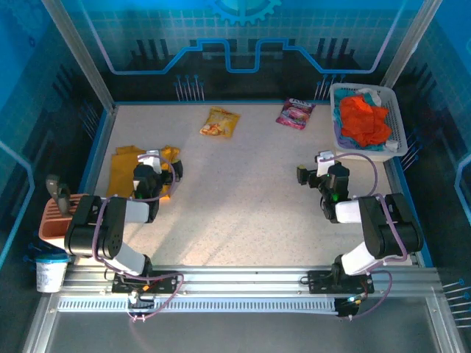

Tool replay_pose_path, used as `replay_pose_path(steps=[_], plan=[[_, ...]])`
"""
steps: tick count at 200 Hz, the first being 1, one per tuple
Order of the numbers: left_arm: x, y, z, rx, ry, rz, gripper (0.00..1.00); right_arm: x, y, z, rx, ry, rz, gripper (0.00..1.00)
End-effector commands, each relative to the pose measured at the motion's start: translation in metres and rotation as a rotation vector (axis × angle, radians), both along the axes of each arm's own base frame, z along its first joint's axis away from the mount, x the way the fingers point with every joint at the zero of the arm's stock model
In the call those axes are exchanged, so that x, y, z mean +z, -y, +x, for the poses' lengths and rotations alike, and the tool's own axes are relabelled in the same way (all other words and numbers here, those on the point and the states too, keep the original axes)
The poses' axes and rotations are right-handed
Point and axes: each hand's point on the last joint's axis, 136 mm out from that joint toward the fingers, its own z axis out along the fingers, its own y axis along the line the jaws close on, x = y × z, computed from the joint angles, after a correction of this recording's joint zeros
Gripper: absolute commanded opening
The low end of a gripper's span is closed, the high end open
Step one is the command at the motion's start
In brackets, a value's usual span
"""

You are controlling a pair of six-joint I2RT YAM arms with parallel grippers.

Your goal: Fold and stack the t-shirts

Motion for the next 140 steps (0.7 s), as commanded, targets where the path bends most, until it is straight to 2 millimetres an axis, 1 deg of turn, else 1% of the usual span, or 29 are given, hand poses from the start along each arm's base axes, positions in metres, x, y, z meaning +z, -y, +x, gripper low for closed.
replay_pose_path(steps=[1,57,75,87,140], plan=[[-0.001,-0.0018,-0.0006,0.004,0.007,0.022,0.99,0.012,0.0002,0.0066,0.011,0.037,-0.004,1.0],[-0.0007,-0.0001,0.0,-0.004,0.006,0.026,0.99,0.0117,0.0007,0.0064,0.009,0.037,-0.002,1.0],[-0.0012,0.0054,0.0015,-0.037,-0.002,0.026,0.99,0.0119,0.0007,0.0065,0.009,0.037,-0.001,1.0],[-0.0009,0.0053,0.0015,-0.036,0.0,0.026,0.99,0.0117,0.0039,0.0061,-0.001,0.038,0.007,1.0],[-0.0013,0.0049,0.0011,-0.035,-0.001,0.024,0.99,0.0119,0.0032,0.0063,-0.012,0.04,-0.01,1.0]])
